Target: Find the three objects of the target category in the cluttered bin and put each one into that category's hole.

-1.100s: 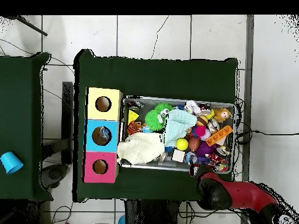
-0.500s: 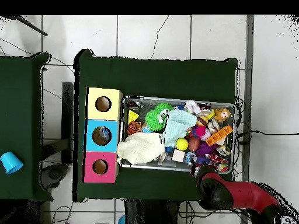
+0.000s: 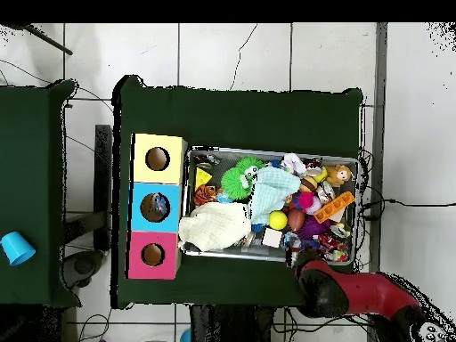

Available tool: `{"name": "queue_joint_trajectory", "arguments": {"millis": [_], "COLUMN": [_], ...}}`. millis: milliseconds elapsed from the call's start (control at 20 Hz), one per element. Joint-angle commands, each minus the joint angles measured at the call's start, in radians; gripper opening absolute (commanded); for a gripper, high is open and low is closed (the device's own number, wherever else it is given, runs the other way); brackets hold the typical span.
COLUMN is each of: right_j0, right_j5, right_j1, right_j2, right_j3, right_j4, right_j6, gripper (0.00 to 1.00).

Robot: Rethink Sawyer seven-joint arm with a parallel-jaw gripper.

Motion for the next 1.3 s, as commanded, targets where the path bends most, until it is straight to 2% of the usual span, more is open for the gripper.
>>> {"name": "queue_joint_trajectory", "arguments": {"millis": [50,1000,1300], "right_j0": [0.044,0.032,0.022], "right_j5": [0.017,-0.008,-0.007], "right_j1": [0.043,0.083,0.074], "right_j2": [0.015,0.013,0.023], "right_j3": [-0.043,-0.077,-0.066], "right_j4": [0.020,-0.003,-0.004], "right_j6": [0.076,0.059,0.051], "gripper": [1.00,1.00,1.00]}}
